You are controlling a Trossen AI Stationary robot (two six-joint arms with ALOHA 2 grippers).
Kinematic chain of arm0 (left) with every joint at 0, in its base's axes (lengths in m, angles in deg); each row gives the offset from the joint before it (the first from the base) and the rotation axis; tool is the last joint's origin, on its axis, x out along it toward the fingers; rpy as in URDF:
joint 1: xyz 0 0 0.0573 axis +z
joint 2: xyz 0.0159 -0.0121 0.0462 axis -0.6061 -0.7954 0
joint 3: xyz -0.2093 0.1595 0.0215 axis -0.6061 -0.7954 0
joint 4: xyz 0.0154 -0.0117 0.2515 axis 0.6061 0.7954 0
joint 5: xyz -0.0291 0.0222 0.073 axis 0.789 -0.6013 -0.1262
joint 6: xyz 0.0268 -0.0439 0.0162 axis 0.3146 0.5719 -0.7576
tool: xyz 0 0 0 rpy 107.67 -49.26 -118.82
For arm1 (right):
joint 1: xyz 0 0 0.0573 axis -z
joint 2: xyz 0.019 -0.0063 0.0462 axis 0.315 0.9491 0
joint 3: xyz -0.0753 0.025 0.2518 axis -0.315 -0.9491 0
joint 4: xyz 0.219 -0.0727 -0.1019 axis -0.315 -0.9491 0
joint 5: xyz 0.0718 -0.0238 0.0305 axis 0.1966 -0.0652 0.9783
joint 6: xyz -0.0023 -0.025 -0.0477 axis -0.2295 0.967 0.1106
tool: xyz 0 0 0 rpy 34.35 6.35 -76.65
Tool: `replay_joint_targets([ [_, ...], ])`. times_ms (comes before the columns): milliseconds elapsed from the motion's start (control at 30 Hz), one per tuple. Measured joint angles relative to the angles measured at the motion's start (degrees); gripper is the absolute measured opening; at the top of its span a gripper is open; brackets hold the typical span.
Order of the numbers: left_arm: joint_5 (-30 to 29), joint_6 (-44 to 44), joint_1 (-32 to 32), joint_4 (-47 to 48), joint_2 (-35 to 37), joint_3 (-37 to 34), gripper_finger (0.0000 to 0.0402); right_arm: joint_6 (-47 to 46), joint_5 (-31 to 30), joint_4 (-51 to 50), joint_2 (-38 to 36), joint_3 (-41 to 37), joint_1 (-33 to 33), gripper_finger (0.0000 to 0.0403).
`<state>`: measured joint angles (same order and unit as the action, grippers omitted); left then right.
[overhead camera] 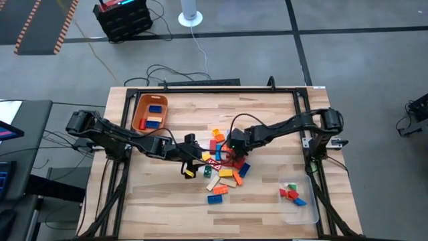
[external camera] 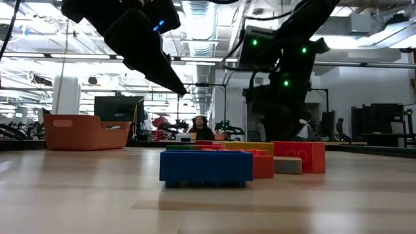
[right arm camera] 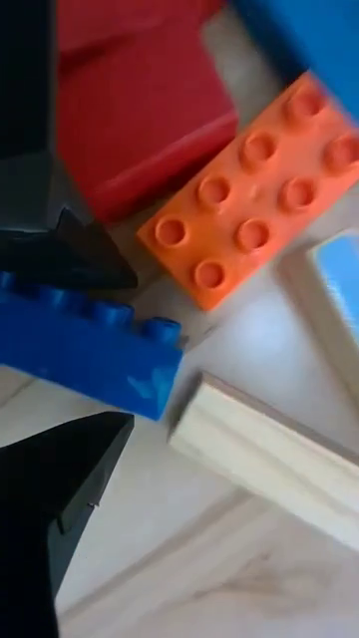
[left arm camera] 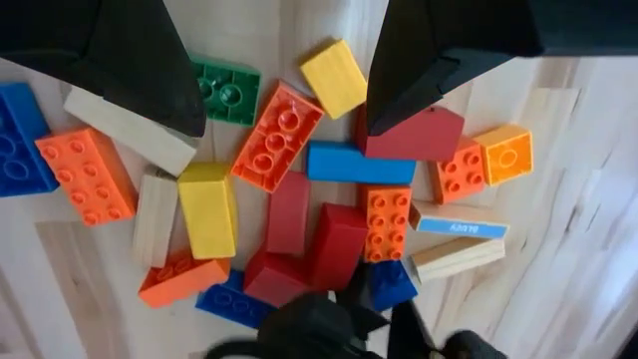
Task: Sort blocks by size
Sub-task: Put the large blue game piece into the orange bin
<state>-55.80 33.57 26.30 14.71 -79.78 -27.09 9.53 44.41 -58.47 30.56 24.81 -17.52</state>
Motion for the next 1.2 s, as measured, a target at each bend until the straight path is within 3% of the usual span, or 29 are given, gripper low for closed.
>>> replay_joint_targets([
  [167,0.00,0.52,-0.13,1.55,0.00,0.00,0.0269,1.80,0.11,0.38,0.37,0.02,-0.09,0.0226],
  [400,0.02,-1.91,-0.13,1.47,0.00,-0.02,0.0269,5.67,0.18,0.75,-2.19,0.00,-0.14,0.0115],
  [533,0.61,-1.92,-0.91,-8.63,0.00,-4.33,0.0269,8.23,-0.24,3.39,-6.11,0.00,-1.40,0.0114],
  [733,1.36,-2.15,-1.62,-25.61,-0.02,-11.84,0.0269,14.94,-6.34,13.34,-11.28,0.00,-5.17,0.0114],
  [933,1.32,-2.07,-0.92,-28.87,-0.02,-12.20,0.0269,22.50,-5.42,31.84,-10.80,0.00,-9.13,0.0130],
  [1200,1.27,-0.98,-0.92,-30.74,-0.02,-12.20,0.0269,25.41,-4.65,40.17,-8.10,-0.04,-12.40,0.0122],
])
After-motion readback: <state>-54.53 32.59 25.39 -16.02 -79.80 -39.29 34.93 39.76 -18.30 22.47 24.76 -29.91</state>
